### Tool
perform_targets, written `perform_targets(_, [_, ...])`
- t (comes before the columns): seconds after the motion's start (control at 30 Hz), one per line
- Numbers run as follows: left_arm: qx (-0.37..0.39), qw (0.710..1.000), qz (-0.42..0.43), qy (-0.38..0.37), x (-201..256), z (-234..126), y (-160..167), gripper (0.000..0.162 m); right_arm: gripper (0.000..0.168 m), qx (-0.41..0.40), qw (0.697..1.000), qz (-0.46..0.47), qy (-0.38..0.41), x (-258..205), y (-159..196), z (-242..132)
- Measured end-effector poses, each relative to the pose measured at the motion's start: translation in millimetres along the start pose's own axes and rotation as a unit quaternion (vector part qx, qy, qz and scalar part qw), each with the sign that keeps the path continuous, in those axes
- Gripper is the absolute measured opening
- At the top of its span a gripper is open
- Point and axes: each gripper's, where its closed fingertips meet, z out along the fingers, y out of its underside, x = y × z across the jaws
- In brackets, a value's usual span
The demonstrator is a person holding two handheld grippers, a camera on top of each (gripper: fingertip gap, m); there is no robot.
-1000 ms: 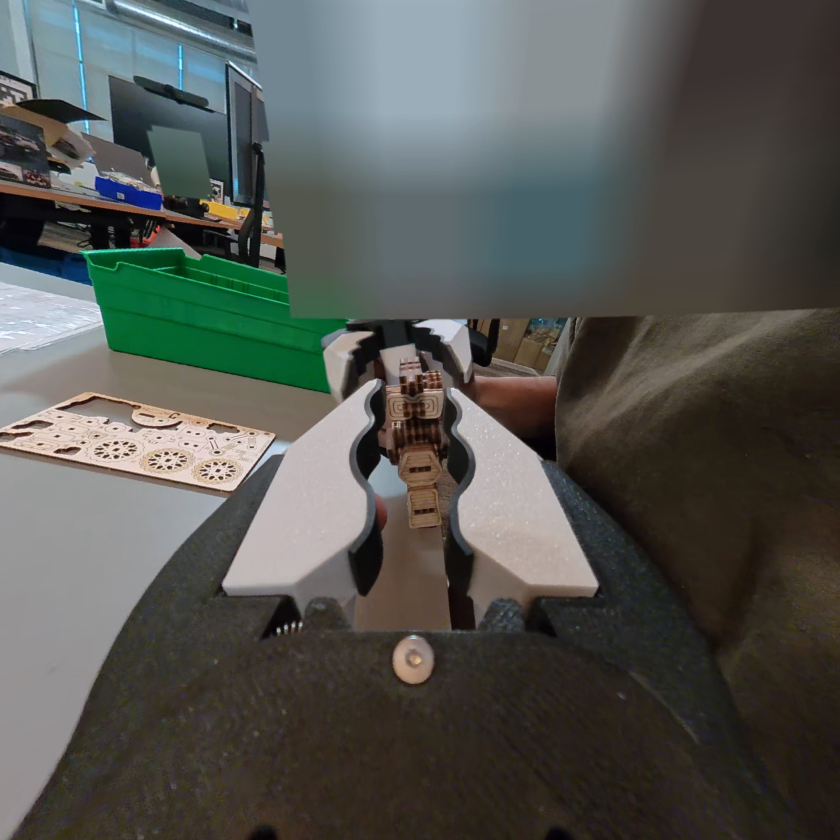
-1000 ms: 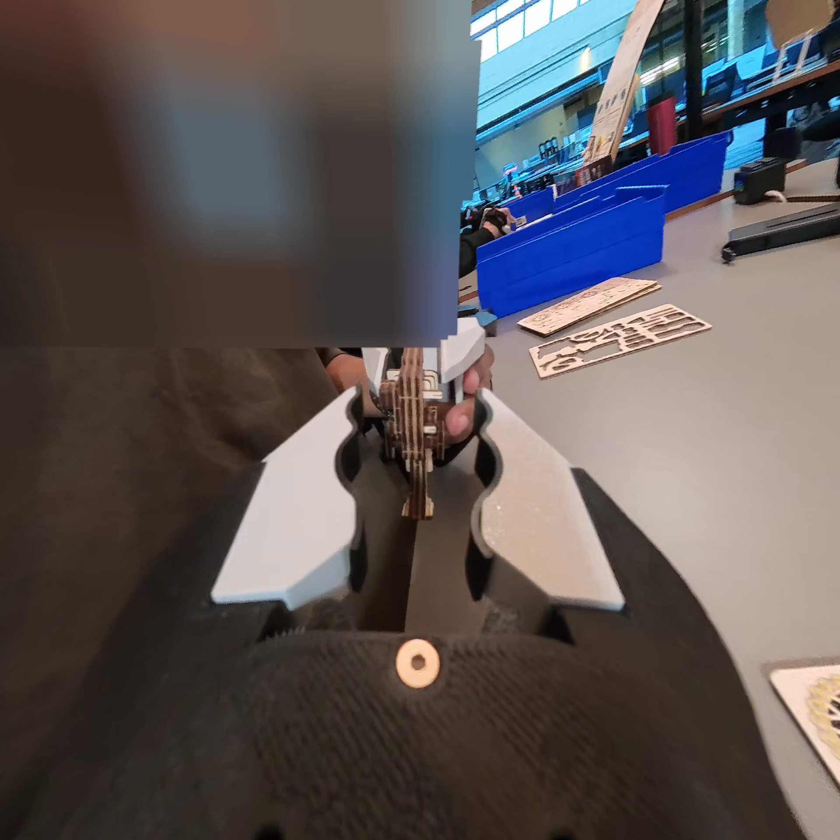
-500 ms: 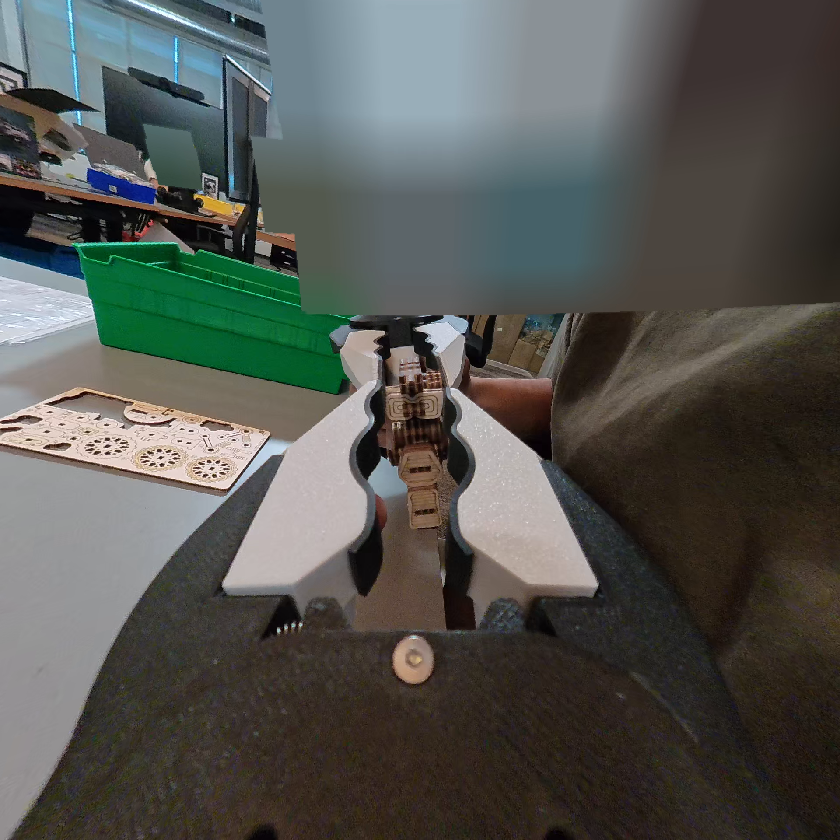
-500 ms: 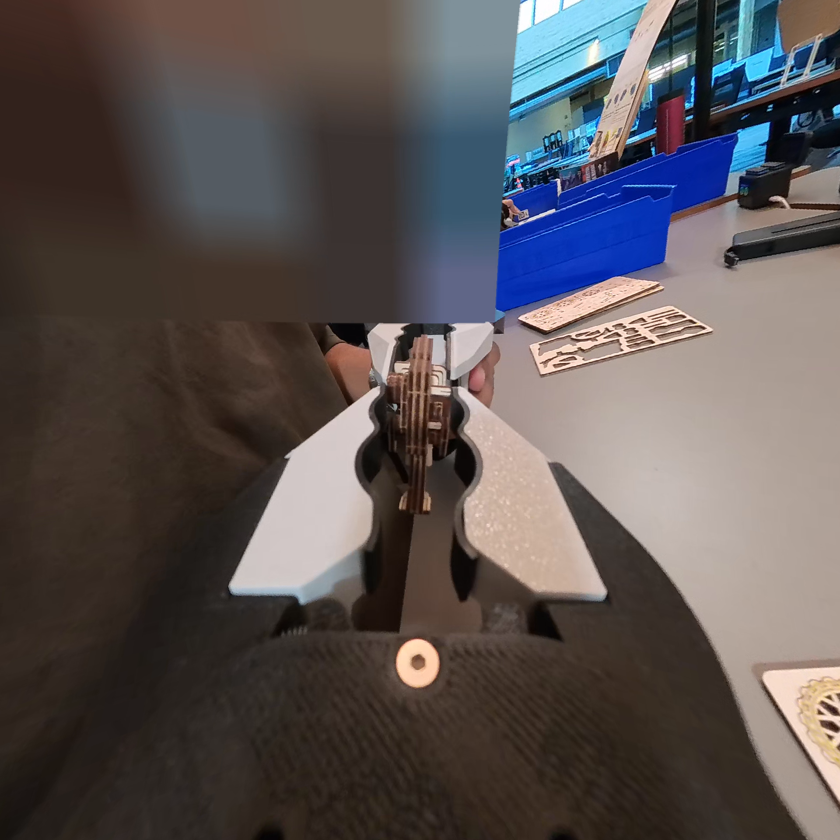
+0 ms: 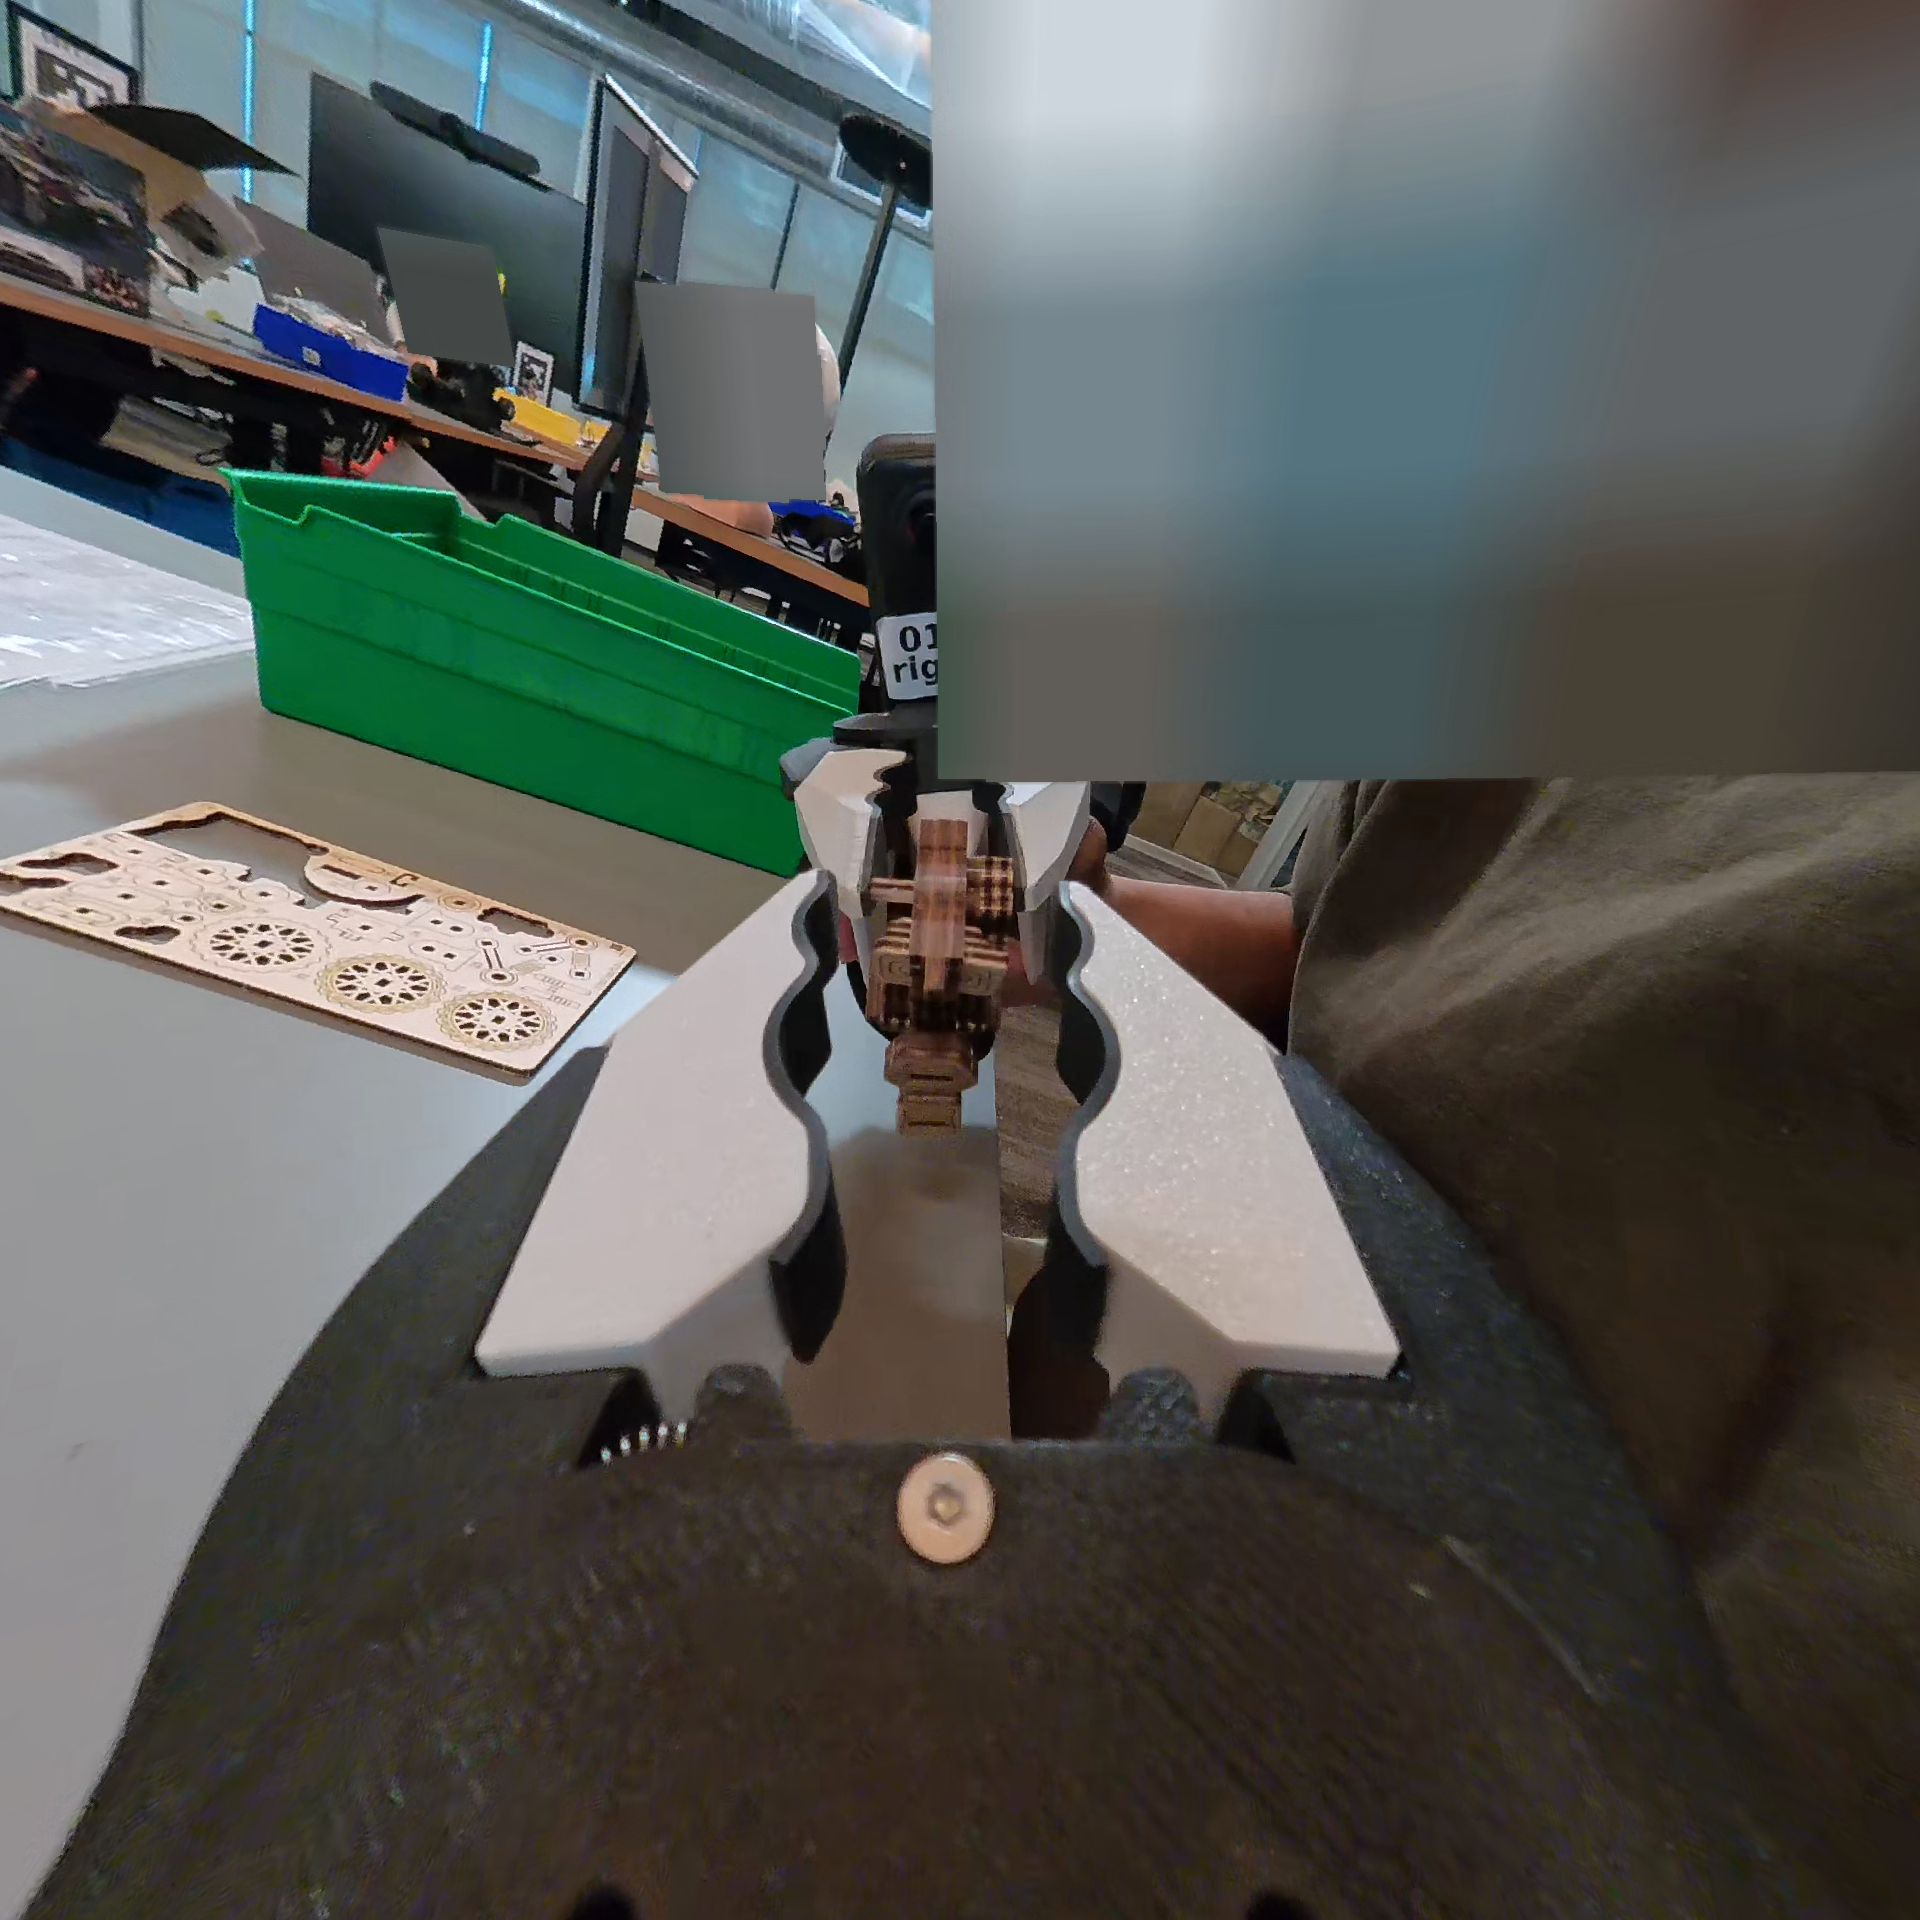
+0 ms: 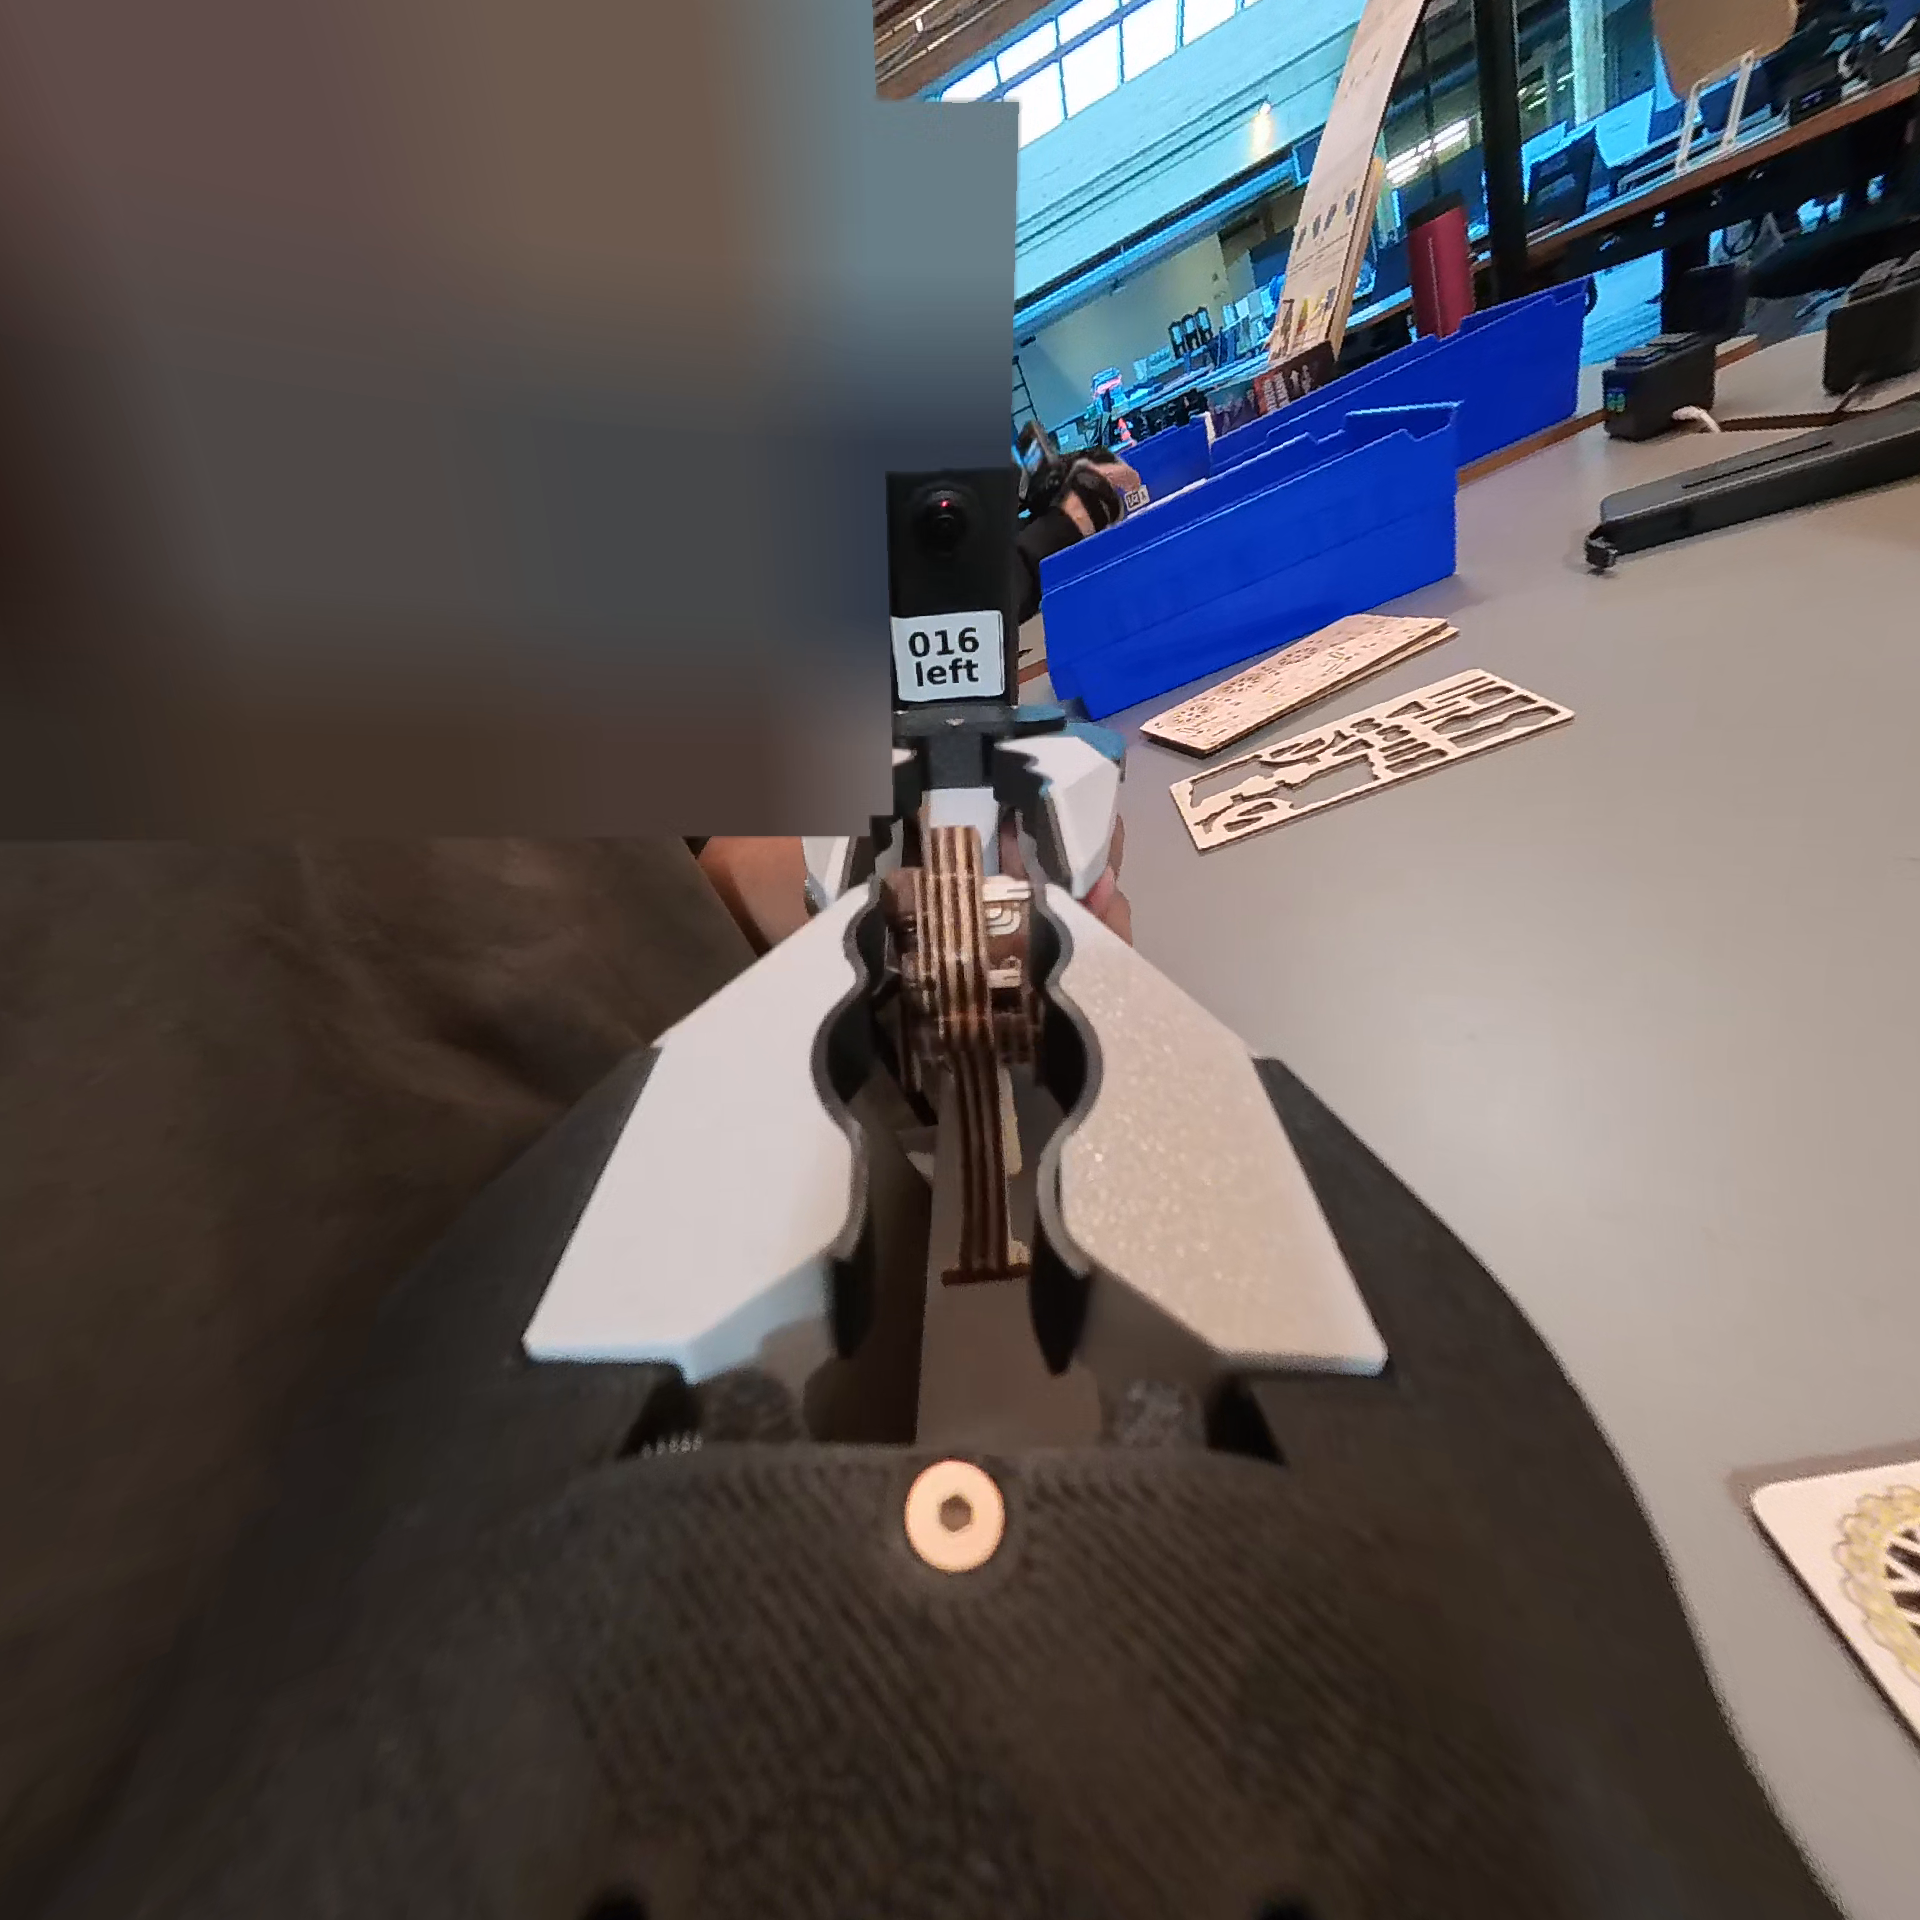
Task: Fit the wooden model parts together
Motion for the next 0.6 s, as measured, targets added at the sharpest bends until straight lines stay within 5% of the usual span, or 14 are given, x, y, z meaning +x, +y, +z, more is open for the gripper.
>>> perform_targets(0.6, [-0.004,0.998,-0.051,0.021,0.7,0.5,1.2,0.023,0.026,0.059,0.998,-0.003,0.009,-1.5,-15.2,0.7])
